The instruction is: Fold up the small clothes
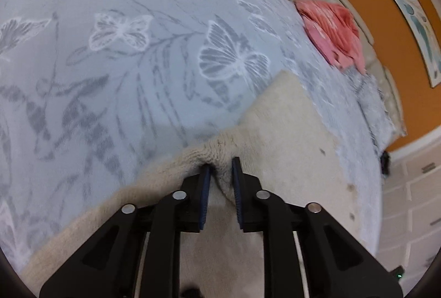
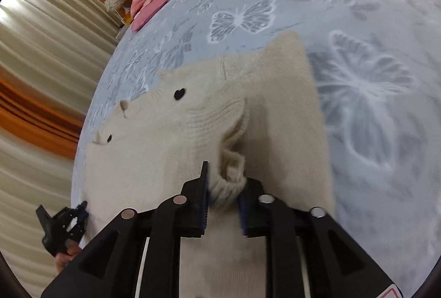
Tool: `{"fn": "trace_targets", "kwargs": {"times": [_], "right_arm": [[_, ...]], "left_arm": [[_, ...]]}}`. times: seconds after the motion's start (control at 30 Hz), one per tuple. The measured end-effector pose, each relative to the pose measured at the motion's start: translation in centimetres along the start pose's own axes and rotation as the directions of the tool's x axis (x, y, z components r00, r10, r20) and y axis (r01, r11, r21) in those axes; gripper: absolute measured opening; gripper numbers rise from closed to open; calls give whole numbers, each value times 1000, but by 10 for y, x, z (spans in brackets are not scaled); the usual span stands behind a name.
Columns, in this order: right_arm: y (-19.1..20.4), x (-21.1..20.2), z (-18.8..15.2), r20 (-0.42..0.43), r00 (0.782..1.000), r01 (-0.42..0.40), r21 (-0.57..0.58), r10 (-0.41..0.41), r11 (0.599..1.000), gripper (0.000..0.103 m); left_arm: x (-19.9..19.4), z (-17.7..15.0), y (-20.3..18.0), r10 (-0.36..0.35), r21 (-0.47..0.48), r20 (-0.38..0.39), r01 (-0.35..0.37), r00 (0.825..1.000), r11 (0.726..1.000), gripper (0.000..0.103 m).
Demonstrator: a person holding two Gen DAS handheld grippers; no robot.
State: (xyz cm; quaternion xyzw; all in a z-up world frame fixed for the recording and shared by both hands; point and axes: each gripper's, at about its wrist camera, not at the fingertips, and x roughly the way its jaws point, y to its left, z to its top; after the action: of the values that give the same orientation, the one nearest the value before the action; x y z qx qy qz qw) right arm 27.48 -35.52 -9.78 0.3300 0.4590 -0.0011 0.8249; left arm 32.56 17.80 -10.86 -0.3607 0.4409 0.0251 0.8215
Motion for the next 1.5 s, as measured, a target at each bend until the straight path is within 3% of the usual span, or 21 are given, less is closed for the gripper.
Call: {"fn": "trace_targets", "kwargs": {"times": [0.03,0.07,0.17,0.23,0.37,0.43,0.53,0.63,0.7,0.73,0.77,0.8,0.87,0.93,1.1,1.13,1.17,1.3,1.5], "right_arm": [[1,-14,-8,8,1000,13,-20,-12,1000,30],[3,-28,-17,14,999,32,-43,-31,999,43],[-5,-81,-67,-9,996,92,-96,-93,991,57],[-17,-96,-115,-74,992,94,-77,-100,993,61],[-37,-111,-192,-268,963,61,61,-43,996,61],[-38,-108,-219,-343,939,47,93,-12,995,61],[-24,-98,-234,-374,927,54,66,-26,996,69],[-8,-84,-231,-357,934,32,44,-14,999,72],[-5,-79,-231,-334,942,26,56,-6,998,52],[-3,-77,-229,-330,944,33,58,-12,998,17],[-4,-77,-227,-327,945,25,78,2,997,12],[-2,-78,-226,-305,952,1,113,33,994,12],[3,-106,-217,-212,974,-51,117,75,992,11],[9,-134,-213,-138,986,-77,92,89,993,10],[9,-219,-206,15,995,-100,39,100,994,9],[4,-234,-210,34,995,-97,36,96,995,9],[-2,-247,-215,47,995,-85,32,84,996,8],[-33,-279,-246,35,997,-65,51,64,997,8],[-57,-289,-314,-47,998,-44,88,48,995,8]], "left_arm": [[-11,-1,3,-26,1,-14,26,1000,1000,25],[-23,-3,6,-25,17,-13,26,1000,1000,37],[-73,-19,27,43,120,9,-43,999,992,66],[-95,-32,47,90,155,1,-89,996,984,73],[-123,-70,100,148,126,-123,-133,981,983,75],[-136,-90,116,107,89,-137,-96,985,991,76],[-143,-110,112,97,91,-159,-84,982,992,87],[-139,-122,104,90,81,-189,-76,978,994,89],[-136,-123,99,94,91,-192,-78,977,993,80],[-135,-123,100,81,70,-209,-67,975,995,56],[-134,-120,103,66,33,-232,-60,971,998,31],[-133,-117,108,34,-8,-257,-37,966,999,14],[-141,-114,119,-37,-138,-291,-3,956,990,13],[-162,-111,118,-93,-172,-268,47,959,984,12],[-230,-116,87,-180,-67,-234,169,955,983,11],[-242,-119,84,-188,-57,-233,180,954,982,5],[-254,-122,82,-191,-46,-234,185,953,982,5],[-291,-154,90,-214,-53,-267,208,939,977,5],[-312,-215,117,-177,-69,-345,164,922,984,4]]}}
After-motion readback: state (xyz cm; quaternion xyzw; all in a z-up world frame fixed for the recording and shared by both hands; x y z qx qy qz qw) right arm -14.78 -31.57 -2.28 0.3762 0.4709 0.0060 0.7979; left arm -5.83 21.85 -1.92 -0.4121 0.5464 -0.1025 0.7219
